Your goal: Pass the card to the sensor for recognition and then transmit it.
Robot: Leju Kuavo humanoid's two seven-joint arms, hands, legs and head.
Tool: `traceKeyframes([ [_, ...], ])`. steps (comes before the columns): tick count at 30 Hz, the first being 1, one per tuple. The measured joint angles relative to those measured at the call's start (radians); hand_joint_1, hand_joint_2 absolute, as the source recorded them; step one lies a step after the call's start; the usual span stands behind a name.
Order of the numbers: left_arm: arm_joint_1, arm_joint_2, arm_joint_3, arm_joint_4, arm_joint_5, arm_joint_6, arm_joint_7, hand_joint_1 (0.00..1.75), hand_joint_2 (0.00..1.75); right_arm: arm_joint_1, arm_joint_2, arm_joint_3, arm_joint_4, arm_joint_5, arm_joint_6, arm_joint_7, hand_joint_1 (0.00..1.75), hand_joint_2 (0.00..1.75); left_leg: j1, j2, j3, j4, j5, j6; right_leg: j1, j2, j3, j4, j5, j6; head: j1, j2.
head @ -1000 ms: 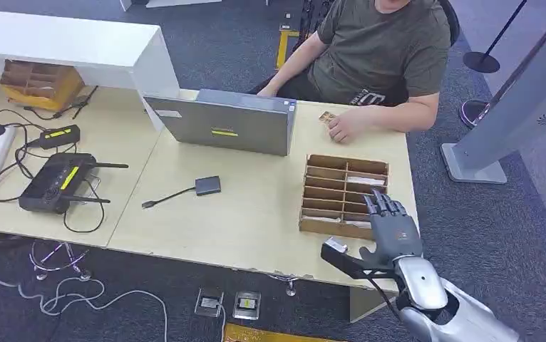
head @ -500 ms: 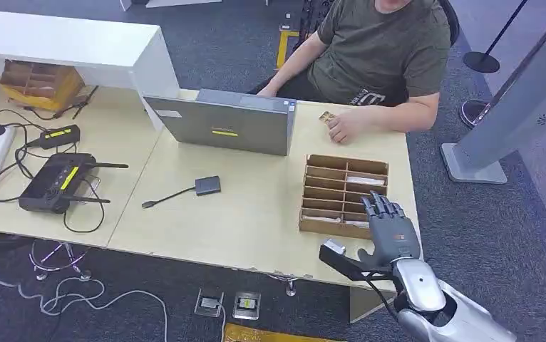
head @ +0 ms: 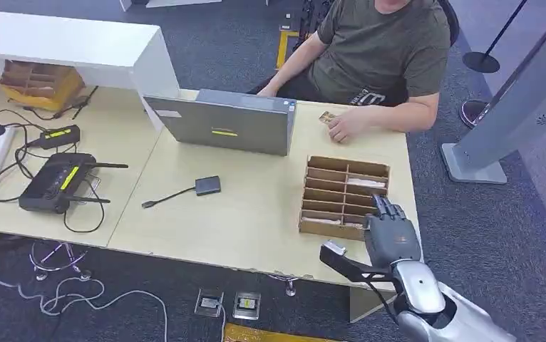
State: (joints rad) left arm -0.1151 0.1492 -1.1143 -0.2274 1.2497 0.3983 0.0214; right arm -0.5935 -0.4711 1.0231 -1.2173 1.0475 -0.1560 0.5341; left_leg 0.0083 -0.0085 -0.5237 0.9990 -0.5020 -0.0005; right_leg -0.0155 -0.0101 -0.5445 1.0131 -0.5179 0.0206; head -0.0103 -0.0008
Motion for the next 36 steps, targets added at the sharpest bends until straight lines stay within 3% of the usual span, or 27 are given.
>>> traceKeyframes([
  [23,0.000,0.000,0.000,0.000,0.000,0.000,0.000,0.00,0.00,0.007,0.000,-0.009,0.004,-0.005,-0.019,-0.017,1.75,1.75,0.000,0.000,0.000,0.000,0.000,0.000,0.000,0.000,0.000,0.000,0.000,0.000,0.000,0.000],
  [28,0.000,0.000,0.000,0.000,0.000,0.001,0.000,0.00,0.00,-0.005,-0.001,-0.017,-0.008,0.059,-0.068,0.003,1.75,1.75,0.000,0.000,0.000,0.000,0.000,0.000,0.000,0.000,0.000,0.000,0.000,0.000,0.000,0.000],
  [36,0.000,0.000,0.000,0.000,0.000,0.000,0.000,0.00,0.00,-0.082,-0.001,-0.071,-0.142,0.168,-0.036,0.007,1.75,1.75,0.000,0.000,0.000,0.000,0.000,0.000,0.000,0.000,0.000,0.000,0.000,0.000,0.000,0.000],
])
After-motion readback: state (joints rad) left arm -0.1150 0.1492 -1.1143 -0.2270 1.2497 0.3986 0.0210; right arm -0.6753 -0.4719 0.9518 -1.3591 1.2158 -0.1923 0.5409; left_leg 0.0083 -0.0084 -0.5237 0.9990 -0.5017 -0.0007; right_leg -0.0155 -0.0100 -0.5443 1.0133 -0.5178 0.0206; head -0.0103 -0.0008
